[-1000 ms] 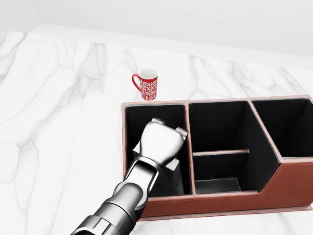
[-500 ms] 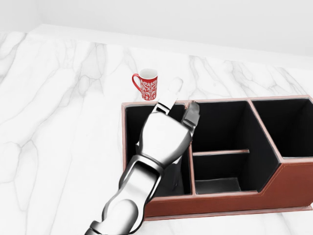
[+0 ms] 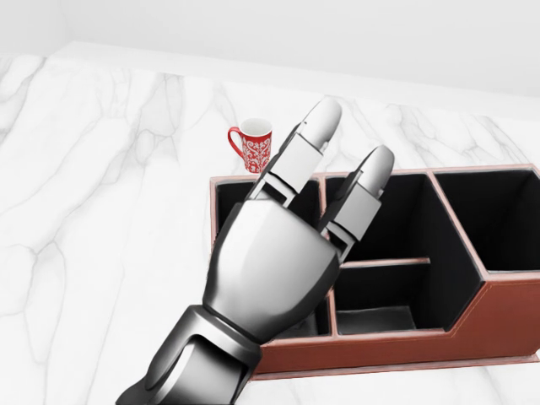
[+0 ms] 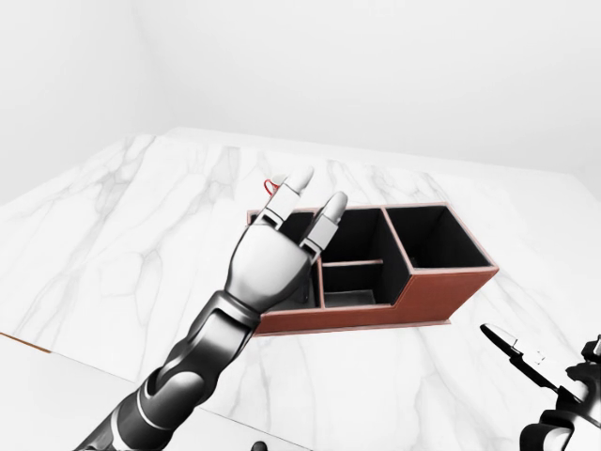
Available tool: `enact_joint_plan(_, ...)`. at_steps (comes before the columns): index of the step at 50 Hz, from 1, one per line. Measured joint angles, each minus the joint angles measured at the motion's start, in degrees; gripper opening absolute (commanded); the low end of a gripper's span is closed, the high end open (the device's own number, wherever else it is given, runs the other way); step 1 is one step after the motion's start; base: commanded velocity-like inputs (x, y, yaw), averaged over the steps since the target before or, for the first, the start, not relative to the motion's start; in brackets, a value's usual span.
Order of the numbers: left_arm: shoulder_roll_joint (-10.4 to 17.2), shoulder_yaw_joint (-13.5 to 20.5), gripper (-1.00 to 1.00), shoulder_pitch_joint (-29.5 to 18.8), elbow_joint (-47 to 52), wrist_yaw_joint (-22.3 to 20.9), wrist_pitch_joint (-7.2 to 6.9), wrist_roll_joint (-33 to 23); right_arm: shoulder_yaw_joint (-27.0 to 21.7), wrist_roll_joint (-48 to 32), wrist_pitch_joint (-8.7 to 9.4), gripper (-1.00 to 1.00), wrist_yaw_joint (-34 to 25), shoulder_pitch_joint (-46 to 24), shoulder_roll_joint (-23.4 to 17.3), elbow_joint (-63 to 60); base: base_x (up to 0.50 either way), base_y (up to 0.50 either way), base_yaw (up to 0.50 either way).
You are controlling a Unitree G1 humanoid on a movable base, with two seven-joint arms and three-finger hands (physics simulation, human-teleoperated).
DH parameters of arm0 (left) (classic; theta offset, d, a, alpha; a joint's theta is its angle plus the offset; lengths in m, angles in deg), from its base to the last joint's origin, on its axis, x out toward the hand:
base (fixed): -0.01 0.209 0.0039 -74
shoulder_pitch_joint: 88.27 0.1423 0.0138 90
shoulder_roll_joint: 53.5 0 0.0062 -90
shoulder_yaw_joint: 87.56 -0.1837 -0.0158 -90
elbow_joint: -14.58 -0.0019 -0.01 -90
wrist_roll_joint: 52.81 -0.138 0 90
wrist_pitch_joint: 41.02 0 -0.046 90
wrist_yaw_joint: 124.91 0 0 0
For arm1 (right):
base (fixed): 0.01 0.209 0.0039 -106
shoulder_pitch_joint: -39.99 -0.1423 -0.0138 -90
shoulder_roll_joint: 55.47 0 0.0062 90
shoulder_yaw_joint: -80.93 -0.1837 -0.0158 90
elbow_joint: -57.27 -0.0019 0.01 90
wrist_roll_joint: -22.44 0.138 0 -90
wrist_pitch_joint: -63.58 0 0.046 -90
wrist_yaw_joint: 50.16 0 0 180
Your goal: Pick up the book and place it in the left compartment of the caddy.
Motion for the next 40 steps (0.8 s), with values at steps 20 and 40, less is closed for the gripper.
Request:
enact_joint_plan(20, -10.33, 7.86, 1.00, 17.23, 17.78, 16.24, 0.00, 2.06, 0.00, -0.01, -0.22, 1.00, -0.14, 0.09, 0.06, -0.01, 0.00, 0.00, 0.00)
enact_joint_plan(40, -15.54, 11.63, 1.00, 26.00, 30.20, 31.22, 0.00, 24.38, 0.09, 0.36, 0.51, 1.00, -0.31, -0.01, 0.11, -0.59, 0.00, 0.00, 0.00)
